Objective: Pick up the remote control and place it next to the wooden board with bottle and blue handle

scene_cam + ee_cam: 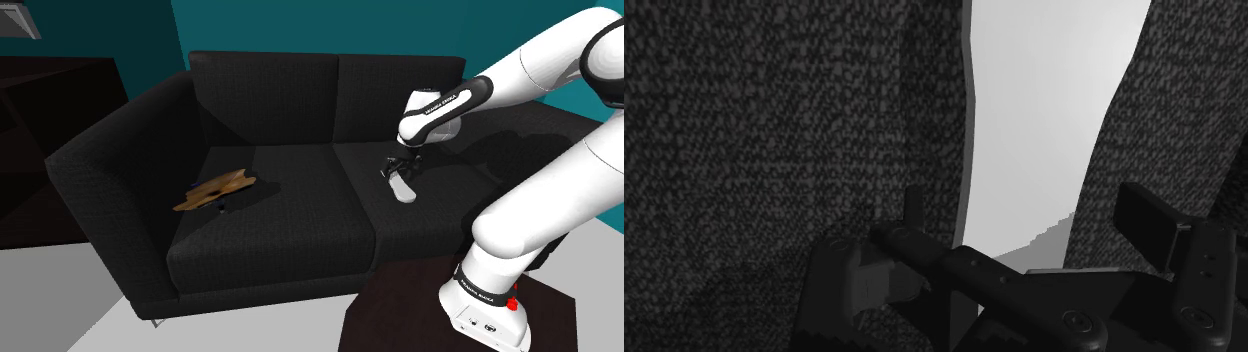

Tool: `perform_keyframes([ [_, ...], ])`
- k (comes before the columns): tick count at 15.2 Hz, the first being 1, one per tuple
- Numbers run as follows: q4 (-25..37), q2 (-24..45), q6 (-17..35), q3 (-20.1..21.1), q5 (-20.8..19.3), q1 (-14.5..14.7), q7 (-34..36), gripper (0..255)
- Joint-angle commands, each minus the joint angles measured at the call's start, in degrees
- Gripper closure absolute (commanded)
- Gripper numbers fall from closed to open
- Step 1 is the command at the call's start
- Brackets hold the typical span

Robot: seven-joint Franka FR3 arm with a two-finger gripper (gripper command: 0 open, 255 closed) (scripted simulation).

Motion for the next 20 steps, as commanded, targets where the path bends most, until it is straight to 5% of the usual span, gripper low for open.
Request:
perform_keyframes([
  [1,0.0,0.4,0.4,-0.1,0.1,0.0,-0.1,0],
  [6,0.0,0.4,0.4,-0.1,0.1,0.0,-0.1,0],
  [7,0.0,0.4,0.4,-0.1,0.1,0.0,-0.1,255],
  [16,0.0,0.4,0.4,-0.1,0.1,0.0,-0.1,255],
  [20,1.4,-2.2,-3.5,0.3,-0.2,-0.1,0.2,255],
])
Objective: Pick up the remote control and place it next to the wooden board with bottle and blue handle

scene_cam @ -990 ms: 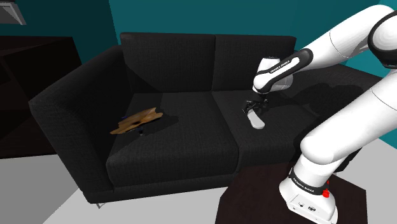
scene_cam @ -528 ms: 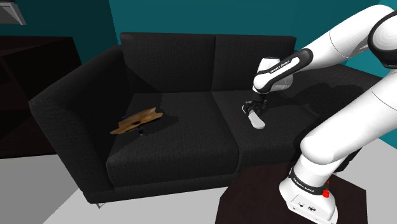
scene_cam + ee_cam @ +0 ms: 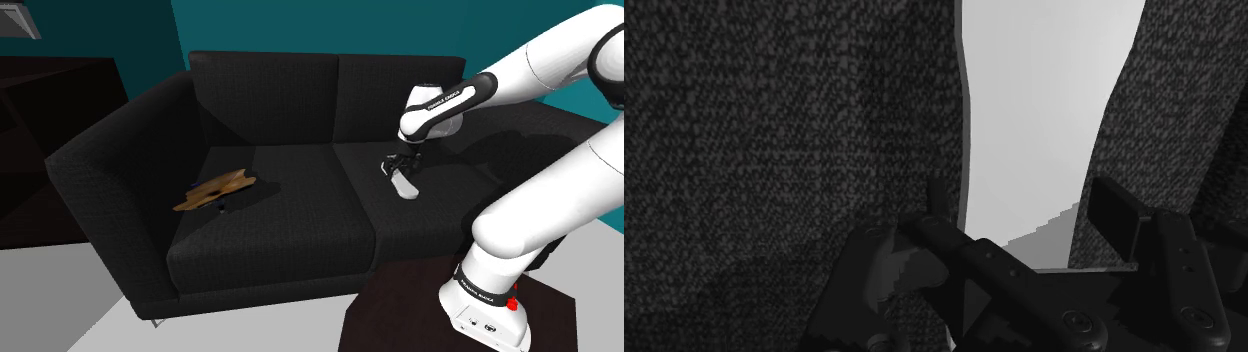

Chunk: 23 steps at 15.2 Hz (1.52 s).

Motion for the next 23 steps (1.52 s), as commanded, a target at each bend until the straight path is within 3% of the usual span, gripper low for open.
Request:
perform_keyframes([
  [1,0.7,-1.2,-1.9,0.2,-0.1,0.0,0.2,255],
  [23,12.1,-9.4,-21.4,2.0,0.1,-0.1,0.8,255],
])
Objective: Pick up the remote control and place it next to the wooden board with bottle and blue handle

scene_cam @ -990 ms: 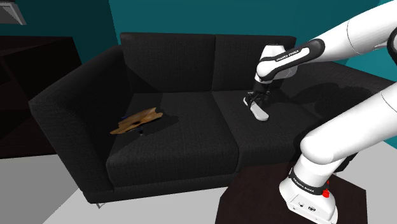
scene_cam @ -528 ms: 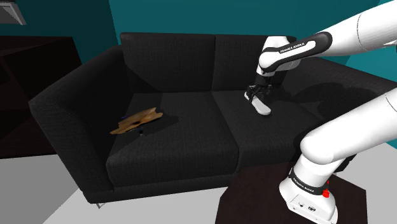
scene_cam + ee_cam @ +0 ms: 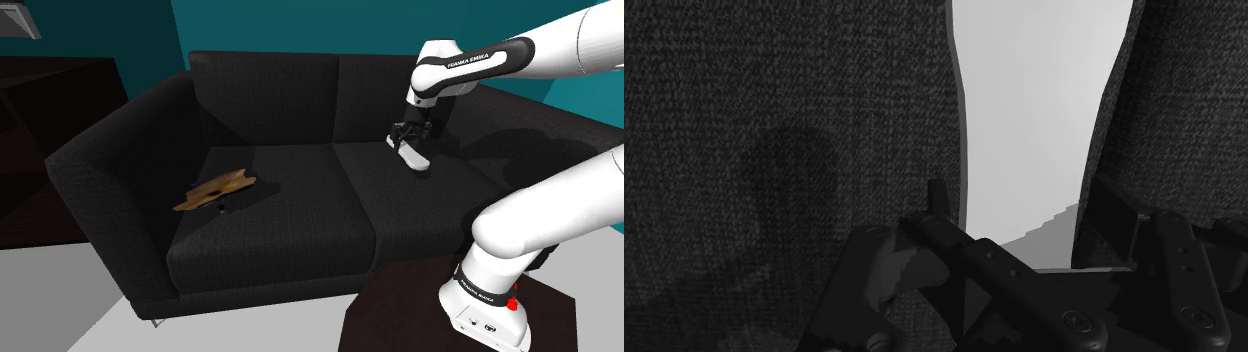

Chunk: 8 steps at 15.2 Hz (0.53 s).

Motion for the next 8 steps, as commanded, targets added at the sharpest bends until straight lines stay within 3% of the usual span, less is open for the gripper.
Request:
perform_keyframes([
  [1,1.5,-0.4,-1.8,0.1,0.1,0.0,0.0,255],
  [4,3.2,-0.7,-3.9,0.3,0.2,0.1,0.0,255],
  [8,6.0,3.2,-3.0,4.0,2.3,2.6,4.9,255],
])
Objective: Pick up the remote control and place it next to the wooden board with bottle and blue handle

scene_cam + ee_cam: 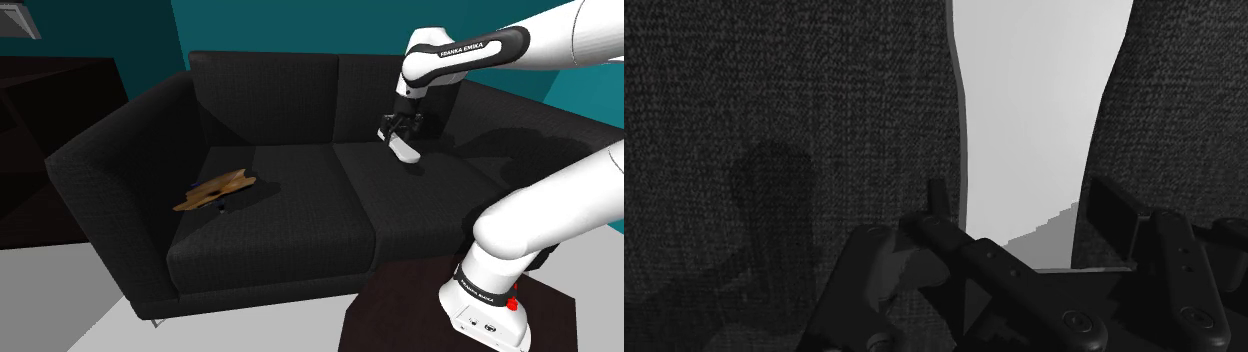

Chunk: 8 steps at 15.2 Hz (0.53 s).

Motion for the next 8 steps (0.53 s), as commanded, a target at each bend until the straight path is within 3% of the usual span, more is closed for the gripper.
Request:
perform_keyframes([
  [1,1.8,2.6,0.7,1.7,1.0,1.2,2.3,255],
  [8,9.8,11.4,1.5,7.5,3.2,4.8,10.4,255],
])
